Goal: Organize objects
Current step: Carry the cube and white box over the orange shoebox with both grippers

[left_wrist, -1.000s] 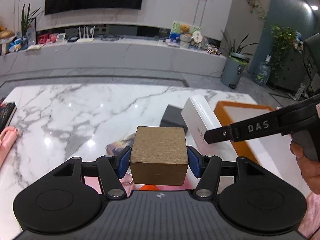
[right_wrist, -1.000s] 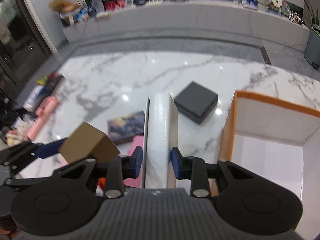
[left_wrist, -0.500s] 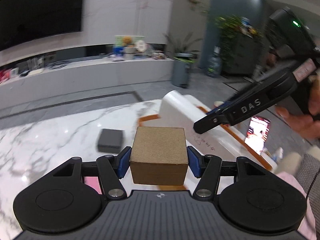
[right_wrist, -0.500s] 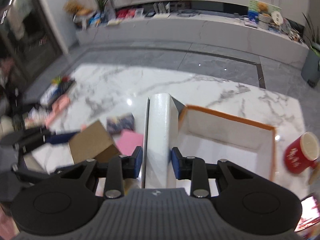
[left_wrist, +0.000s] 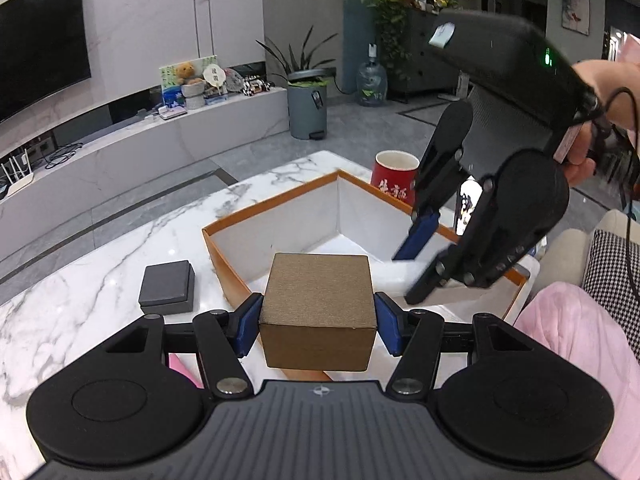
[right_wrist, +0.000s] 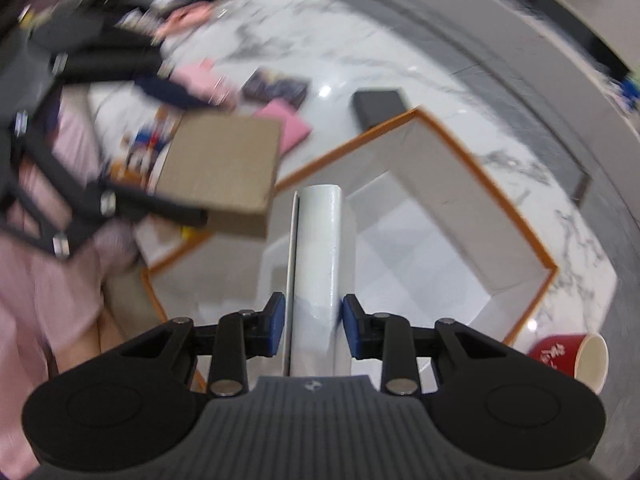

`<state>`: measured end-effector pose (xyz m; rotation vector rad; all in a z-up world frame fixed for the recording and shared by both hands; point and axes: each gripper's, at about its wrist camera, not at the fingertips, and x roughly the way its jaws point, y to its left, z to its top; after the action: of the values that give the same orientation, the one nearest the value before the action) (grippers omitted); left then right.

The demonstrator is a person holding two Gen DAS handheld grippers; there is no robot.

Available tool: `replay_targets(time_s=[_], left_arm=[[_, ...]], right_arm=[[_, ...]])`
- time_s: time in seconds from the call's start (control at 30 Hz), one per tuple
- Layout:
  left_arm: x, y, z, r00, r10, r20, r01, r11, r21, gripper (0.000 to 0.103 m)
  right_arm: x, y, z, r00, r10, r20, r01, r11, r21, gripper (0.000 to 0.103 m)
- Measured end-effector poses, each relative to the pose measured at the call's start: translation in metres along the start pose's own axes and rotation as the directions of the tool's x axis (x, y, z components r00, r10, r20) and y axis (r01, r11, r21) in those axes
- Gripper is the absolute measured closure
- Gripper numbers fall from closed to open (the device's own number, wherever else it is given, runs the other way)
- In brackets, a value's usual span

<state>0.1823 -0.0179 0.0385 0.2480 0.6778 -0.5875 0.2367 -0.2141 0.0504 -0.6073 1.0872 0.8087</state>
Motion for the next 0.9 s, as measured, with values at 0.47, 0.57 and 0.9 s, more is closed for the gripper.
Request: replay_targets(time_s=[0.47, 0.57, 0.9], left_arm=[[0.040, -0.002, 0.000, 0.995, -0.076, -0.070, 0.084, 0.989, 0.120, 0.035], [0.046, -0.002, 0.002, 0.993, -0.093, -0.069, 0.101, 0.987, 0.128, 0.035], [0.059, -0.007, 0.000, 0.990, -0.114, -0.084, 0.129, 0.972, 0.197, 0.035]], right_arm=[[0.077, -0.010, -0.012, 0.935, 0.266, -0.236, -0.313, 0.931, -0.190, 0.071], [0.092, -0.010, -0.012, 0.908, 0.297, -0.294, -0.364, 0.908, -0.207, 0.071], [0.105, -0.022, -0.008, 0.866, 0.354, -0.353, -0.440, 0.875, -0.202, 0.070]])
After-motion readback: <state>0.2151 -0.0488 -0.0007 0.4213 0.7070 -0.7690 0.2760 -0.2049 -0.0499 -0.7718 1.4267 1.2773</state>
